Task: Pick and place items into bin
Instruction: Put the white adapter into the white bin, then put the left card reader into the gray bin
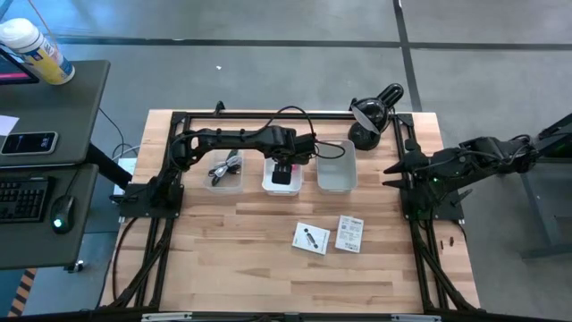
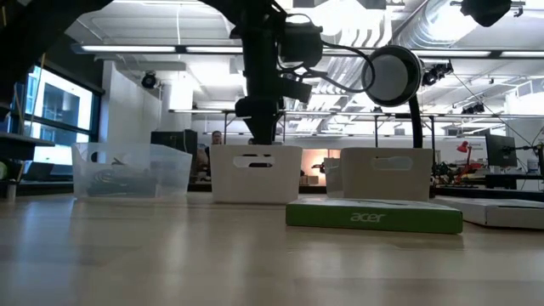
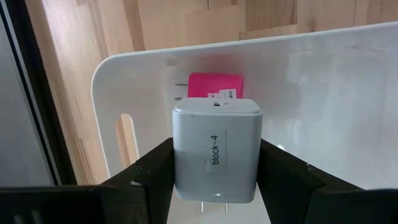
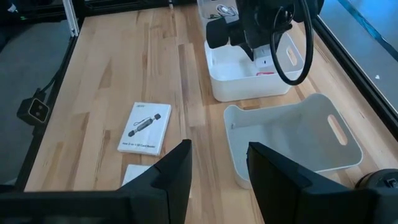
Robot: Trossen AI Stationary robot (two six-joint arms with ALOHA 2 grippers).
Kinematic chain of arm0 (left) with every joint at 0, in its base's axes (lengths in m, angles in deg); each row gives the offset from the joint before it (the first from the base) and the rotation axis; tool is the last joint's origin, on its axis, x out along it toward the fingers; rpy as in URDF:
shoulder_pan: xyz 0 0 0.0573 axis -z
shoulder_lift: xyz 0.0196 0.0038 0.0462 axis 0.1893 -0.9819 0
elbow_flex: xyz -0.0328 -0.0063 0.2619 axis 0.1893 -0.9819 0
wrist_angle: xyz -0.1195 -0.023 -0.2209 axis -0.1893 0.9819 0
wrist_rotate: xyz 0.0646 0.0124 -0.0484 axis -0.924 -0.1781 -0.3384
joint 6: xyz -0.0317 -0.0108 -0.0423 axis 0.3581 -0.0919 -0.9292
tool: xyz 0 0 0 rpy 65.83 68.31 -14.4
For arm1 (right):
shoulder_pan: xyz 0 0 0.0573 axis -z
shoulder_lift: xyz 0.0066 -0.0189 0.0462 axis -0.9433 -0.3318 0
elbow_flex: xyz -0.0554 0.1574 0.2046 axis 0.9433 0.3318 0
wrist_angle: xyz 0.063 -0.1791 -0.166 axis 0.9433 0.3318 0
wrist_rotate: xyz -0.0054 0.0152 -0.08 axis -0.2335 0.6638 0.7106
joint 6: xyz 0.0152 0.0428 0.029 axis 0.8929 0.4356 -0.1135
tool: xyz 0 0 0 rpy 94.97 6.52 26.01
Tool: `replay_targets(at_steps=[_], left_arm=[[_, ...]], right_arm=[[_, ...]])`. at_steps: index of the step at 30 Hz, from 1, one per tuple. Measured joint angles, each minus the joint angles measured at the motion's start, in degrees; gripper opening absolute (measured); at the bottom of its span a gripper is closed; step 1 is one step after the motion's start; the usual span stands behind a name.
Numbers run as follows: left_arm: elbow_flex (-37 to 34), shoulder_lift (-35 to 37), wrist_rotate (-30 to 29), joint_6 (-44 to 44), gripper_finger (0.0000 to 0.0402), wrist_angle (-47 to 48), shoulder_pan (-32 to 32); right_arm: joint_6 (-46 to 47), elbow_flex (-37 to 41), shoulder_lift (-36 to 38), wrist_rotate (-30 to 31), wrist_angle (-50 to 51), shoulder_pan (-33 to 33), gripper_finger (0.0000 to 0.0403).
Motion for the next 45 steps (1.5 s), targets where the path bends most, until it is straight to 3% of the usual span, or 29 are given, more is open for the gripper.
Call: replay_targets(at_steps=[9, 18, 26, 33, 39, 45], left_arm=[[0.0, 0.0, -0.1, 0.0, 0.0184, 0.1, 0.0], [0.0, 0.0, -0.2, 1.4, 0.0225, 1.2, 0.0], [0.0, 0.0, -0.1, 1.5, 0.0232, 1.9, 0.0], [0.4, 0.0, 5.6, 1.3, 0.0233, 2.3, 0.0], [4.5, 0.0, 6.2, 2.0, 0.0222, 5.5, 0.2], [13.6, 0.0, 6.2, 3.4, 0.0200, 9.7, 1.6]], right_arm=[[0.0, 0.0, 0.0, 0.0, 0.0, 0.0, 0.0145], [-0.5, 0.0, 0.0, 0.0, 0.0, 0.0, 0.0145], [-0.6, 0.0, 0.0, 0.0, 0.0, 0.0, 0.0145], [-0.5, 0.0, 0.0, 0.0, 0.0, 0.0, 0.0145], [-0.6, 0.0, 0.0, 0.0, 0.0, 0.0, 0.0145], [0.1, 0.0, 0.0, -0.6, 0.1, 0.0, 0.0145]])
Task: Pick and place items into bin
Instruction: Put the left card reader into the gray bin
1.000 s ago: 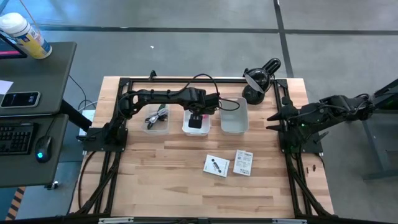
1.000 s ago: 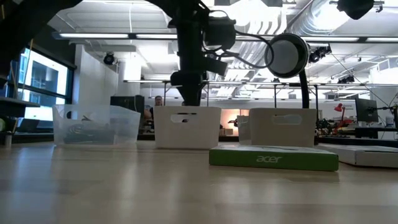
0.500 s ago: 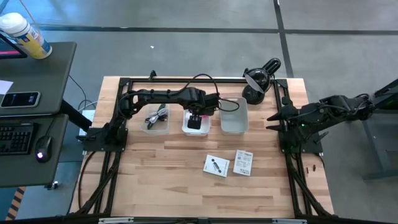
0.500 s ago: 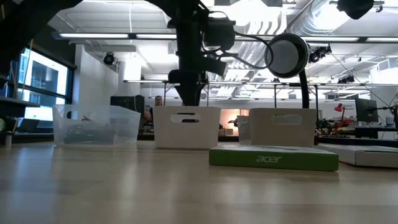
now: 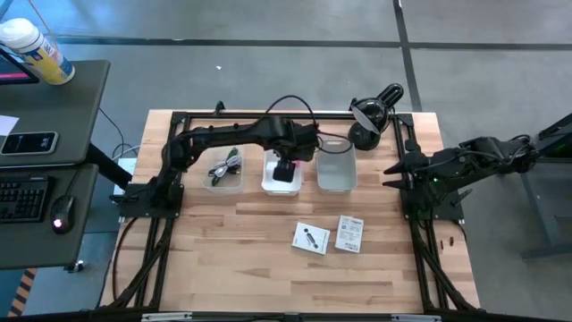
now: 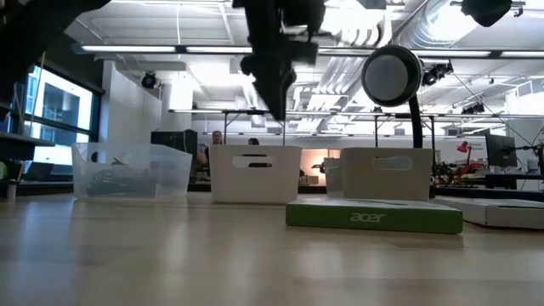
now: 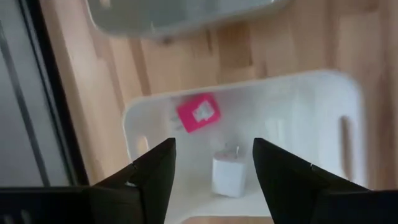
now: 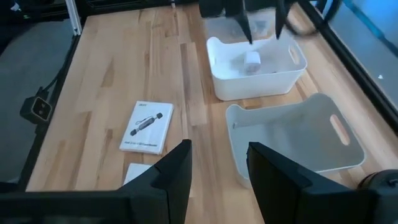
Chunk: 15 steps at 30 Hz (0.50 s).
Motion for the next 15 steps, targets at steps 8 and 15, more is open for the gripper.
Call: replay_targets(at_steps=[8, 15], left_arm=[[11.9, 0.0, -0.1, 3.5, 0.0178, 3.9, 7.9], [13.9, 0.0, -0.3, 6.7, 0.0172, -2.8, 17.7]], right_arm=[[4.8, 0.0, -0.1, -3.3, 8.0, 0.0, 0.0145], [5.4, 0.0, -0.7, -6.5, 8.5, 0.0, 0.0145]])
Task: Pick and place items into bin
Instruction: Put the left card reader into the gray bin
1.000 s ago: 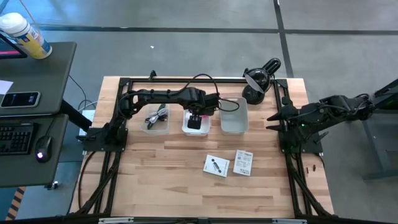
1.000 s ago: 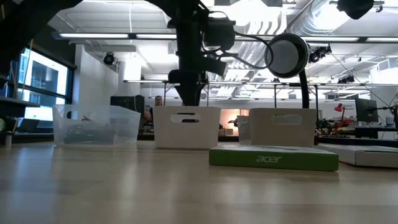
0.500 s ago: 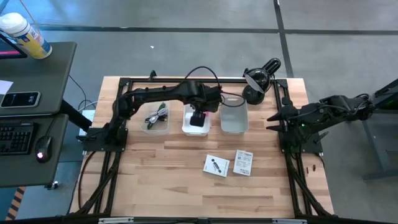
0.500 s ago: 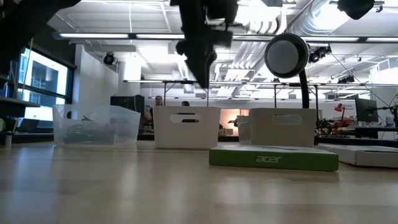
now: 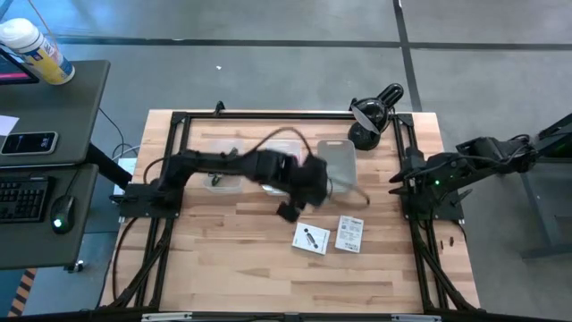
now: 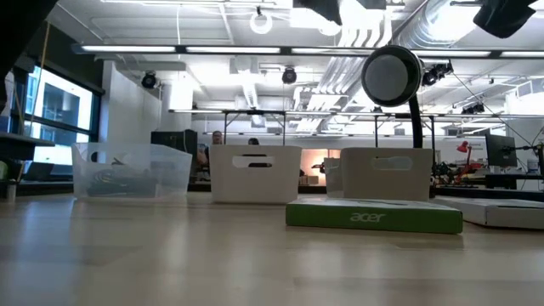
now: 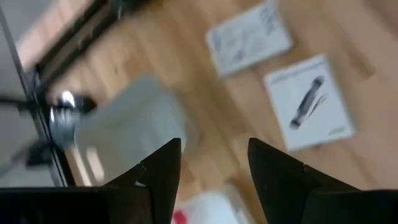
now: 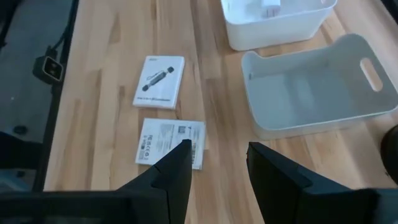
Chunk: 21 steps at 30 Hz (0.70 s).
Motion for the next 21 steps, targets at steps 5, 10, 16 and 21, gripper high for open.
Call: replay_targets(at_steps=[5, 10, 16, 21], left_arm=[[-4.4, -0.1, -2.4, 0.0, 0.0174, -7.4, 4.1], [-9.8, 0.1, -2.0, -4.2, 0.0168, -6.7, 6.6], [-18.0, -0.2, 1.5, -11.4, 0.0166, -8.1, 10.0], [-21.6, -0.2, 2.3, -16.2, 0.0166, -12.7, 13.0]], right_arm=[[1.1, 6.6, -0.2, -4.3, -5.6, 0.0, 0.0145], [2.4, 17.4, -0.4, -9.0, -21.4, -0.8, 0.0145], [1.2, 24.3, -1.5, -6.7, -35.2, -2.3, 0.0145], [-0.3, 26.8, -3.3, -8.0, -38.8, -2.3, 0.0145]])
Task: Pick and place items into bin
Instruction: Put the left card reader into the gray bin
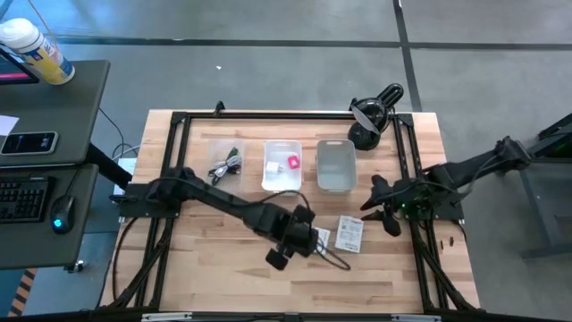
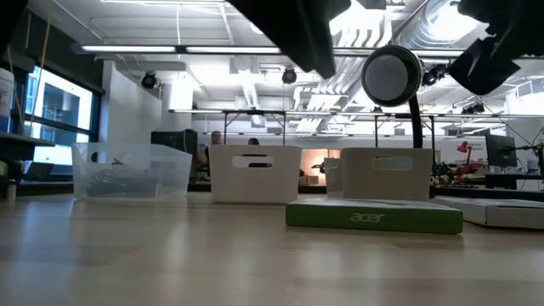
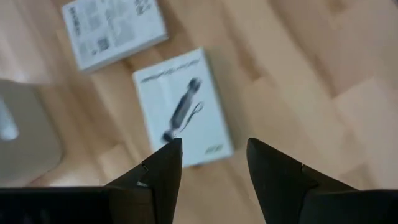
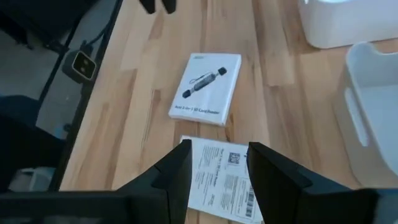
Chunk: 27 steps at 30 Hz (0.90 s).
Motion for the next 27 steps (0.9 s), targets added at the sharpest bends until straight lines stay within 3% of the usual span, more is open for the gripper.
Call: replay_targets(at_steps=[12, 20, 27], left_arm=[[-6.4, 0.1, -8.3, -15.1, 0.0166, -15.0, 4.6], [-10.0, 0.1, -14.4, -26.2, 0.0166, -14.4, 7.6], [-11.4, 0.1, -20.3, -32.8, 0.0166, -5.8, 10.0]], right_arm=[[-9.1, 0.7, -8.1, -1.4, -10.0, 0.0, 0.0145], [-8.4, 0.7, -15.3, -1.0, -14.3, 0.0, 0.0145], [-5.3, 0.7, -21.9, -0.5, -20.2, -0.8, 0.0145]])
